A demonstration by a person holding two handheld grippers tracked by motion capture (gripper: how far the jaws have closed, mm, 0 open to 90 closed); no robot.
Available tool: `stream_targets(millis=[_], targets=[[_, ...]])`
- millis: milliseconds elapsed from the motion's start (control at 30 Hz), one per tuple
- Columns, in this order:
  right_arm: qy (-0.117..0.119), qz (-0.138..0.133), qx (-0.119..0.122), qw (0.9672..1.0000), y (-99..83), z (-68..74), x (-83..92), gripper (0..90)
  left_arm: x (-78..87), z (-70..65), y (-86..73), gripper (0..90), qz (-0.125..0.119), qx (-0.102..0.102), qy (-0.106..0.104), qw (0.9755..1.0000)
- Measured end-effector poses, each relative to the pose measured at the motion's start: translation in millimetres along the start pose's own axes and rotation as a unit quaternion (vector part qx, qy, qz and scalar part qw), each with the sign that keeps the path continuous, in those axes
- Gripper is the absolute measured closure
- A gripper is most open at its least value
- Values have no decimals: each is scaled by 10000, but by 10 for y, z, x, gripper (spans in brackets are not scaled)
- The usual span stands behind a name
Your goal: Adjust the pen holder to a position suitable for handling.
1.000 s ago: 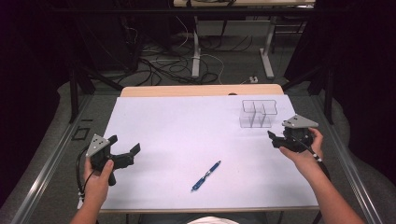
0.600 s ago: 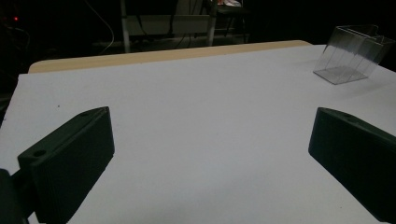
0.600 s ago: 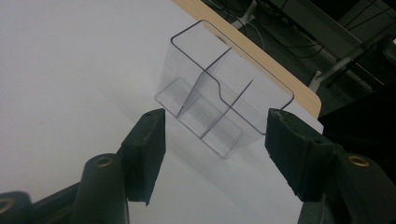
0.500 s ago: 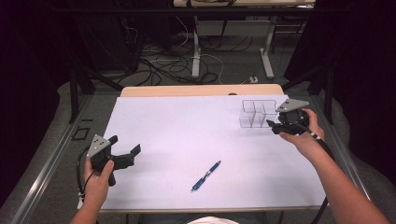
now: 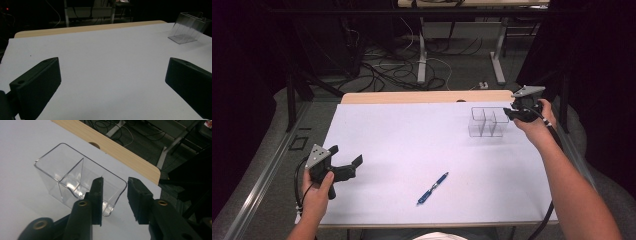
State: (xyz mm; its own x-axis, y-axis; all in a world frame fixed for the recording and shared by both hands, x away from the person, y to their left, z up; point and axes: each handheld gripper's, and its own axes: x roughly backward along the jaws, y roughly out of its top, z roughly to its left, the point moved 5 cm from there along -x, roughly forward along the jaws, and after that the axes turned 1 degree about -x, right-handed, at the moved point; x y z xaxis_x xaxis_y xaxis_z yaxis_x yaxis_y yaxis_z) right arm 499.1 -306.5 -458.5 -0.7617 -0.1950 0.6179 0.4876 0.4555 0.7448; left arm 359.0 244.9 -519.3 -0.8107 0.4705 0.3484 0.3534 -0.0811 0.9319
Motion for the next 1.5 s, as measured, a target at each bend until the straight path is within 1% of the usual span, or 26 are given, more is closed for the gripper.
stream_targets(millis=[67,167,200,233,267,300,367,400,433,467,567,633,700,733,767,833,900,967,1033,1067,1133,1300,1333,1400,1467,1500], targets=[[-7,41,-97,9999,-9,-48,-52,701,-3,4,-8,0,27,-18,-3,10000],[-33,159,-126,9998,-35,-119,-135,772,-12,2,-13,0,29,7,-10,10000],[-33,159,-126,9998,-35,-119,-135,772,-12,2,-13,0,29,7,-10,10000],[-22,184,-167,9997,-50,-172,-190,810,-12,5,-15,0,45,-16,-3,10000],[-22,184,-167,9997,-50,-172,-190,810,-13,2,-17,0,52,-11,-9,10000],[-18,256,-281,9993,-73,-214,-241,860,-13,2,-18,0,54,-11,-7,10000],[-1,302,-328,9990,-94,-248,-285,893,-14,3,-18,0,51,-9,-4,10000],[-1,302,-328,9990,-94,-248,-285,893,-15,2,-17,0,37,18,-5,10000],[-15,331,-381,9987,-110,-268,-313,900,-15,5,-17,0,33,27,3,10000],[-31,405,-556,9976,-147,-306,-359,900,-16,8,-18,0,33,30,6,10000],[42,452,-787,9959,-199,-332,-438,900,-13,17,-22,0,33,59,13,10000],[101,481,-877,9949,-235,-334,-484,900,-9,21,-22,0,32,63,16,10000],[99,486,-906,9946,-254,-333,-509,900,-8,24,-25,0,35,69,14,10000],[80,569,-1045,9929,-293,-331,-550,900,-9,24,-27,0,37,72,14,10000],[50,571,-1117,9921,-304,-335,-570,900,-10,23,-28,0,39,77,10,10000],[69,585,-1153,9916,-312,-335,-579,900,-11,22,-30,0,45,74,9,10000],[44,606,-1322,9894,-330,-334,-628,900,-13,18,-33,0,56,64,-1,10000],[49,600,-1339,9892,-332,-334,-637,900,-13,17,-34,0,58,60,-4,10000],[40,631,-1421,9878,-347,-325,-681,900,-13,16,-35,0,57,60,-5,10000],[40,631,-1421,9878,-347,-325,-681,900,-12,16,-35,0,57,61,-5,10000],[102,653,-1487,9867,-366,-313,-720,900,-9,17,-36,0,58,60,-4,10000],[141,604,-1539,9861,-372,-305,-747,900,-2,22,-41,0,50,75,7,10000],[208,588,-1595,9852,-383,-313,-750,900,-1,24,-42,0,54,77,8,10000],[223,582,-1592,9853,-384,-314,-749,900,1,26,-42,0,52,82,15,10000],[217,568,-1524,9864,-383,-312,-747,900,2,27,-42,0,50,78,21,10000],[217,568,-1524,9864,-383,-312,-747,900,2,26,-42,0,49,78,23,10000]])
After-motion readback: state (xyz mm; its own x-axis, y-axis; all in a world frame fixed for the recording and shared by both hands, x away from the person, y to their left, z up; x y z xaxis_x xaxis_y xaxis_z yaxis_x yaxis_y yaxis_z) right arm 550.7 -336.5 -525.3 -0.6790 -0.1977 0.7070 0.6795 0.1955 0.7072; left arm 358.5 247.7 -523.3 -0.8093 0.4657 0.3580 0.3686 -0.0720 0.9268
